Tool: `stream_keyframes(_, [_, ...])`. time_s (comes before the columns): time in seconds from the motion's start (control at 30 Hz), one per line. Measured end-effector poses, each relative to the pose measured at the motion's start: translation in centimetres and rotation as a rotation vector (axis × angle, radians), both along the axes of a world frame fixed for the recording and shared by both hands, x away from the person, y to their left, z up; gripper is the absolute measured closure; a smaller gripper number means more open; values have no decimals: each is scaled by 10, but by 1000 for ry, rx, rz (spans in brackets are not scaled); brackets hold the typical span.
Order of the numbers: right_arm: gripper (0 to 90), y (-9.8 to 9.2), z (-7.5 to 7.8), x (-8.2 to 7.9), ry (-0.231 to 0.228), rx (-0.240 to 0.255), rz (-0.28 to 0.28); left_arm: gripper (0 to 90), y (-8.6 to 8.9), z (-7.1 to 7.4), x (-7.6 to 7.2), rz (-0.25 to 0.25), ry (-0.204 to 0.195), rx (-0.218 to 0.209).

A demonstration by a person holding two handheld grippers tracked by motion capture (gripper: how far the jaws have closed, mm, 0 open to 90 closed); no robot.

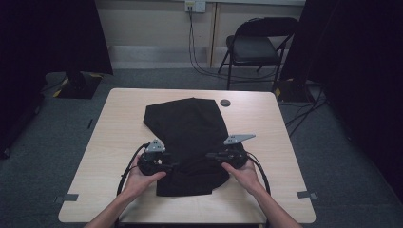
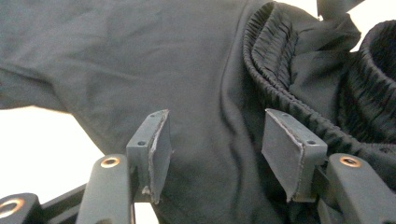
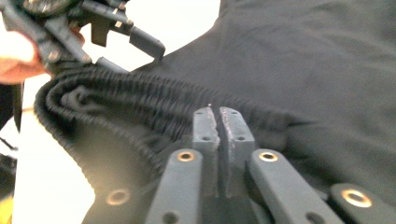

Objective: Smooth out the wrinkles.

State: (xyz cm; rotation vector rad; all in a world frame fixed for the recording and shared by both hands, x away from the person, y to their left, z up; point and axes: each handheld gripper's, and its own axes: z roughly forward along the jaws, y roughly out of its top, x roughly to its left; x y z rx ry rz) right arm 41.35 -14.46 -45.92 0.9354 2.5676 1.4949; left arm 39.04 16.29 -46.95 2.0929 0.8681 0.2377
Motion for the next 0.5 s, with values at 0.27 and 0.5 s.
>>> stream_keyframes(0.27, [480, -3, -12, 20, -28, -74, -107, 420, -1, -3, -1, 5, 5, 5])
stream_keyframes(0.5, [728, 8, -30, 27, 7, -113, -51, 421, 1, -6, 0, 14, 17, 18])
